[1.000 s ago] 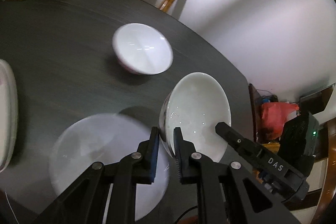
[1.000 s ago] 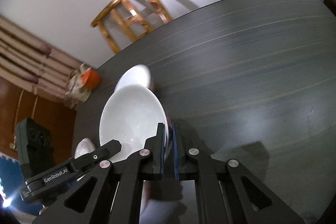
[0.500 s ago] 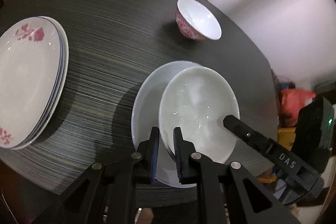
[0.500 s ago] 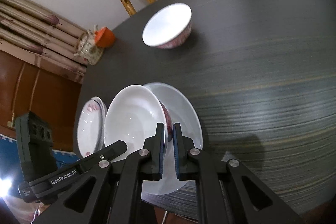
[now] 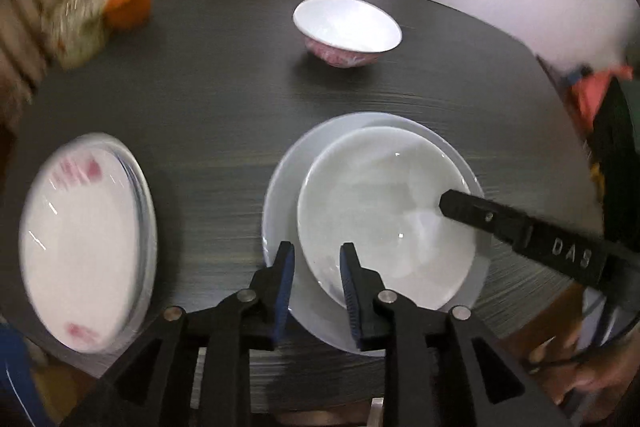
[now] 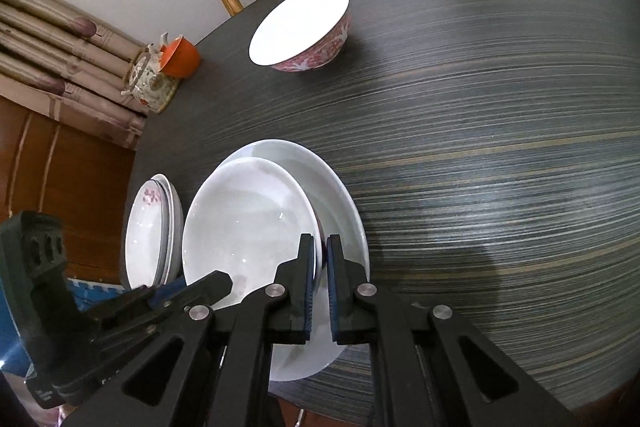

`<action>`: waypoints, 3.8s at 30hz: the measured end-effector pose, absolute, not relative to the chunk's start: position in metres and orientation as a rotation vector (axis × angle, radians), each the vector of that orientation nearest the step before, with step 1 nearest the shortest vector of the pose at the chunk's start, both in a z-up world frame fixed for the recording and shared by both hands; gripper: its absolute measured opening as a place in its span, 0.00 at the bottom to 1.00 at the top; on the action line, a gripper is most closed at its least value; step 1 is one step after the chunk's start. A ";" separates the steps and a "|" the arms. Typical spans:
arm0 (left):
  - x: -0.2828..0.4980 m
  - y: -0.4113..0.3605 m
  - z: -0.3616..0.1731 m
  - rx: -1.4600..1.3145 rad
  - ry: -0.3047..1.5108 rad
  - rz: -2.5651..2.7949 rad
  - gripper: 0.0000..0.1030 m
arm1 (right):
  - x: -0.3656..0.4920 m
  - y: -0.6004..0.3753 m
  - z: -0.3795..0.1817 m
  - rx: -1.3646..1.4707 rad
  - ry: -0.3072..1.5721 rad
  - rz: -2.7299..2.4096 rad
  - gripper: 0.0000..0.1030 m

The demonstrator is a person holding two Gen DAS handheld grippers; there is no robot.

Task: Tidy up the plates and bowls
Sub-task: 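Lower the pink-patterned bowl into the large white bowl, then open the right gripper and move it to the small white bowl, then close the right gripper on the small white bowl rim, then carry the small white bowl and lower it into the bowl stack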

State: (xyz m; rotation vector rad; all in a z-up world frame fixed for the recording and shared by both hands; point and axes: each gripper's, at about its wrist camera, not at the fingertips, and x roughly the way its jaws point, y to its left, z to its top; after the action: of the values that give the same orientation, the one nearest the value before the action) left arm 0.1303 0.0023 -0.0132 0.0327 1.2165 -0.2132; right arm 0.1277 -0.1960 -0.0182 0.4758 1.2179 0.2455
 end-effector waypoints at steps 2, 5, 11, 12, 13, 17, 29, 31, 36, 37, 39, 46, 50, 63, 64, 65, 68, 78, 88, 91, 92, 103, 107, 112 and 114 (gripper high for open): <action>0.131 0.003 -0.012 0.058 1.227 -0.217 0.23 | 0.127 -0.196 -0.017 0.475 1.217 0.244 0.06; 0.132 0.010 -0.011 0.018 1.245 -0.231 0.23 | 0.127 -0.196 -0.017 0.473 1.220 0.244 0.06; 0.128 0.033 0.005 -0.052 1.250 -0.232 0.28 | 0.124 -0.197 -0.013 0.488 1.212 0.254 0.11; 0.127 0.038 0.008 -0.069 1.247 -0.235 0.28 | 0.124 -0.200 -0.011 0.500 1.203 0.249 0.12; 0.127 0.043 0.012 -0.088 1.245 -0.243 0.29 | 0.123 -0.203 -0.007 0.505 1.189 0.244 0.12; 0.132 0.061 0.027 -0.224 1.209 -0.309 0.32 | 0.123 -0.217 0.009 0.531 1.146 0.246 0.30; 0.245 0.072 0.014 -0.525 1.175 -0.369 0.54 | 0.197 -0.245 0.039 0.541 1.101 0.246 0.42; 0.264 0.066 0.005 -0.523 1.198 -0.374 0.54 | 0.215 -0.245 0.035 0.537 1.112 0.251 0.43; 0.299 0.057 -0.012 -0.552 1.222 -0.376 0.54 | 0.254 -0.245 0.021 0.540 1.146 0.249 0.44; 0.307 0.056 -0.014 -0.557 1.220 -0.375 0.54 | 0.262 -0.245 0.017 0.539 1.154 0.245 0.44; 0.318 0.053 -0.017 -0.538 1.221 -0.361 0.54 | 0.276 -0.244 0.011 0.537 1.165 0.244 0.44; 0.345 0.045 -0.036 -0.501 1.248 -0.333 0.54 | 0.312 -0.244 -0.014 0.561 1.203 0.241 0.44; 0.351 0.038 -0.044 -0.438 1.253 -0.317 0.54 | 0.321 -0.243 -0.029 0.573 1.223 0.243 0.44; 0.352 0.019 -0.063 -0.367 1.269 -0.301 0.09 | 0.333 -0.230 -0.044 0.511 1.241 0.240 0.08; 0.351 0.018 -0.062 -0.356 1.264 -0.294 0.08 | 0.332 -0.229 -0.044 0.500 1.237 0.238 0.08; 0.347 0.018 -0.060 -0.361 1.256 -0.293 0.08 | 0.331 -0.228 -0.043 0.488 1.232 0.236 0.08; 0.334 0.019 -0.041 -0.374 1.219 -0.318 0.08 | 0.324 -0.228 -0.036 0.483 1.212 0.240 0.08; 0.230 0.026 0.030 -0.336 1.199 -0.364 0.08 | 0.236 -0.222 0.036 0.502 1.135 0.337 0.08; 0.155 0.009 0.000 -0.221 1.256 -0.317 0.08 | 0.134 -0.217 0.022 0.518 1.180 0.305 0.08; 0.153 0.007 -0.006 -0.199 1.258 -0.288 0.08 | 0.128 -0.211 0.016 0.461 1.183 0.272 0.09; 0.152 0.008 -0.007 -0.186 1.251 -0.277 0.08 | 0.127 -0.209 0.013 0.458 1.187 0.270 0.10; 0.152 0.009 -0.010 -0.209 1.262 -0.269 0.09 | 0.135 -0.195 0.001 0.424 1.227 0.259 0.10; 0.154 0.008 -0.009 -0.198 1.274 -0.270 0.10 | 0.141 -0.192 0.004 0.405 1.230 0.255 0.11; 0.159 0.013 -0.007 -0.173 1.283 -0.284 0.11 | 0.142 -0.191 0.007 0.381 1.230 0.259 0.12; 0.158 0.009 -0.004 -0.132 1.284 -0.287 0.11 | 0.141 -0.191 0.005 0.384 1.236 0.259 0.12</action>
State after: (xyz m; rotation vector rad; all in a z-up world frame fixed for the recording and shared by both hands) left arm 0.1577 0.0088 -0.0043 -0.1317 1.2843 -0.2870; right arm 0.1415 -0.1910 0.0050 0.3843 1.2360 0.2593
